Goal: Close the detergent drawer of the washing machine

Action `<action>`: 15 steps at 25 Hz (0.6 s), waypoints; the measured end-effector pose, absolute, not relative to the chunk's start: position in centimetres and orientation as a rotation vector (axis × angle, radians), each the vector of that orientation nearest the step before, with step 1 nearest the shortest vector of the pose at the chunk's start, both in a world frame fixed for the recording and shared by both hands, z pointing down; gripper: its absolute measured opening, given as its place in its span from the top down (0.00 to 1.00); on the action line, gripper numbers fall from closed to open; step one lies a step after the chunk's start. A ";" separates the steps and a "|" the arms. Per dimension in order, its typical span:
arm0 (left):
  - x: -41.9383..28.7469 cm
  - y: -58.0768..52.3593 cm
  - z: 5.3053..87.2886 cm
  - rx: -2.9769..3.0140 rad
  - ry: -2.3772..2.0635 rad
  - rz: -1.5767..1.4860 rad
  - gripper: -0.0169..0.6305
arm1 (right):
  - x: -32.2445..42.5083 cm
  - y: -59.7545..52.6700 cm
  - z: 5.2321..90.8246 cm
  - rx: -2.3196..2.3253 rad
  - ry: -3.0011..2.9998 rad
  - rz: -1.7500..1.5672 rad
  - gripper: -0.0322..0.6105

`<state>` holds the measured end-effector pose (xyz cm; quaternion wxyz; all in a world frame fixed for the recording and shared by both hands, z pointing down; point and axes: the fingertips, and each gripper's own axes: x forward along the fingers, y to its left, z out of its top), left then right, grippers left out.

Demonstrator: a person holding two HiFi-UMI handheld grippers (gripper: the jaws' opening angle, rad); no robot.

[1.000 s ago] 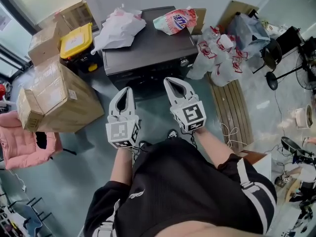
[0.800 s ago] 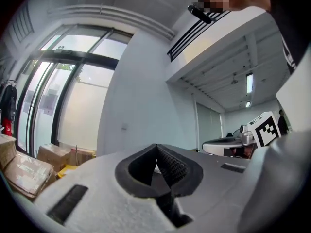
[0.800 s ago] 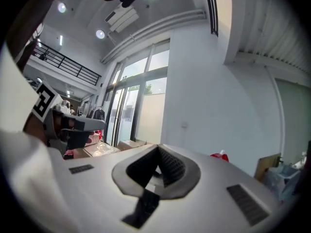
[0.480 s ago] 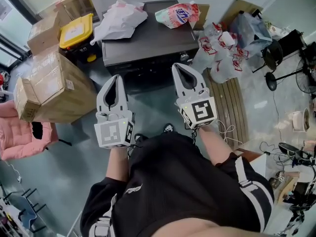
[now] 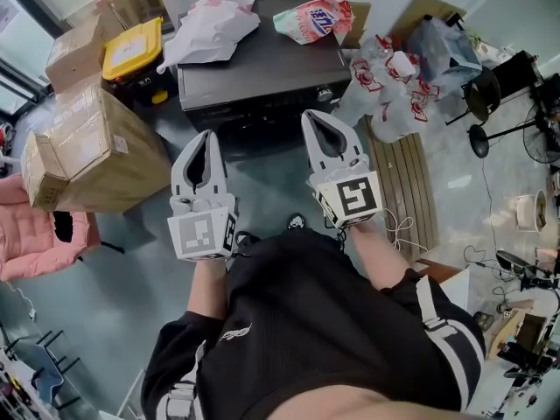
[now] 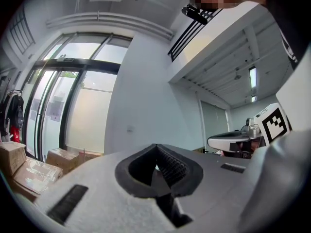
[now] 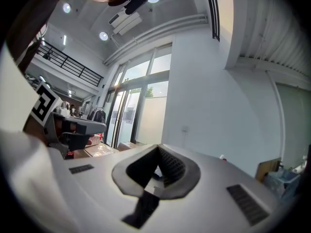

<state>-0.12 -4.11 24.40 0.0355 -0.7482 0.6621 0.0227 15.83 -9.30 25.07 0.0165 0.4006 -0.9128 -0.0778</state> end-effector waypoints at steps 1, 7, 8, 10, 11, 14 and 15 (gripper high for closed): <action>-0.1 -4.1 24.4 -2.300 2.035 0.068 0.96 | 15.8 -9.2 25.1 1.242 -2.837 -0.248 0.94; -0.5 -4.2 25.2 -2.305 2.066 0.054 0.96 | 15.7 -9.1 25.5 1.224 -2.825 -0.260 0.94; -0.5 -4.3 25.4 -2.308 2.068 0.052 0.96 | 15.7 -9.1 25.6 1.222 -2.822 -0.259 0.94; -0.5 -4.4 25.6 -2.313 2.069 0.047 0.96 | 15.6 -9.1 25.8 1.220 -2.815 -0.250 0.94; -0.5 -4.4 25.8 -2.317 2.068 0.045 0.96 | 15.6 -9.1 25.8 1.220 -2.813 -0.247 0.94; -0.2 -4.5 26.0 -2.330 2.060 0.041 0.96 | 15.8 -9.2 26.0 1.234 -2.807 -0.243 0.94; -0.1 -4.5 26.1 -2.335 2.055 0.042 0.96 | 15.9 -9.2 26.1 1.236 -2.806 -0.233 0.94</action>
